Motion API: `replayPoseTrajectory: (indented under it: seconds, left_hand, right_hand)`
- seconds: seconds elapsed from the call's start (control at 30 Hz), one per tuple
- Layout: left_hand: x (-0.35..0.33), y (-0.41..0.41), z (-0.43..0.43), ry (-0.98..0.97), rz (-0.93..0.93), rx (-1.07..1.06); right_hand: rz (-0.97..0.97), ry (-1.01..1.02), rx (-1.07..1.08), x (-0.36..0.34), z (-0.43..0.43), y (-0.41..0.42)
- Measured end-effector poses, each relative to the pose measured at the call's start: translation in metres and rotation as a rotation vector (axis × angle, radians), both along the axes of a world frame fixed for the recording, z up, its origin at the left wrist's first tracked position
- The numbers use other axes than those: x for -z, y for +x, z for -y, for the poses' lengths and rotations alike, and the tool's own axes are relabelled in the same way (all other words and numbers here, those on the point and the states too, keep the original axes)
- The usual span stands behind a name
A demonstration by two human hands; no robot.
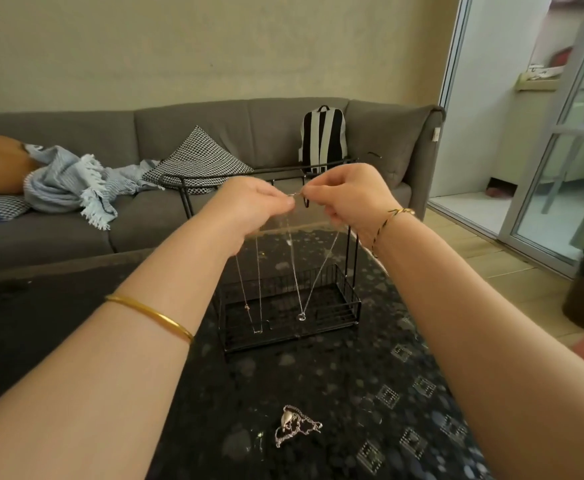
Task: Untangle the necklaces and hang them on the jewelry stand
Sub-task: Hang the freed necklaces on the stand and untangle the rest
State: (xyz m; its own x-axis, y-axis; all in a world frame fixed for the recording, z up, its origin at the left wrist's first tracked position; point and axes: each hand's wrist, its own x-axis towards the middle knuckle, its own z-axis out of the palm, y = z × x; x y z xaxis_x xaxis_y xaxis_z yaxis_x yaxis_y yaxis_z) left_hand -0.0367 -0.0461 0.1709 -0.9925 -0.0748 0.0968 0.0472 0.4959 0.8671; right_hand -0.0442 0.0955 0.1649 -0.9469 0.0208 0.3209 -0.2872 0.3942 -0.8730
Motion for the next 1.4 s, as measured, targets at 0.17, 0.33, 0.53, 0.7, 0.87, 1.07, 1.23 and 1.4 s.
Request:
replayPoseTrajectory:
  seconds: [0.17, 0.33, 0.53, 0.7, 0.87, 1.07, 1.23, 1.4]
  left_hand:
    - [-0.006, -0.016, 0.0, -0.113, -0.15, -0.06]
    - [-0.002, -0.028, -0.002, -0.317, -0.263, -0.129]
    - [0.009, -0.041, 0.001, -0.539, -0.341, -0.284]
    - [0.008, -0.035, -0.003, -0.761, -0.341, -0.357]
    - [0.016, -0.035, -0.005, -0.863, -0.338, -0.368]
    - [0.024, -0.039, -0.003, -0.957, -0.378, -0.373]
    - [0.028, -0.038, -0.004, -1.035, -0.413, -0.369]
    - [0.028, -0.029, -0.005, -1.035, -0.444, -0.359]
  right_hand:
    - [-0.088, 0.199, 0.1, -0.002, 0.004, -0.019]
    - [-0.163, 0.397, 0.211, -0.002, 0.01, -0.032]
    - [-0.247, 0.641, 0.296, 0.004, 0.012, -0.042]
    - [-0.347, 0.788, 0.393, 0.01, 0.008, -0.045]
    - [-0.354, 0.916, 0.451, 0.019, 0.01, -0.041]
    - [-0.334, 0.962, 0.501, 0.026, 0.014, -0.033]
    - [-0.326, 0.959, 0.5, 0.027, 0.017, -0.029]
    - [-0.321, 0.941, 0.531, 0.03, 0.016, -0.023]
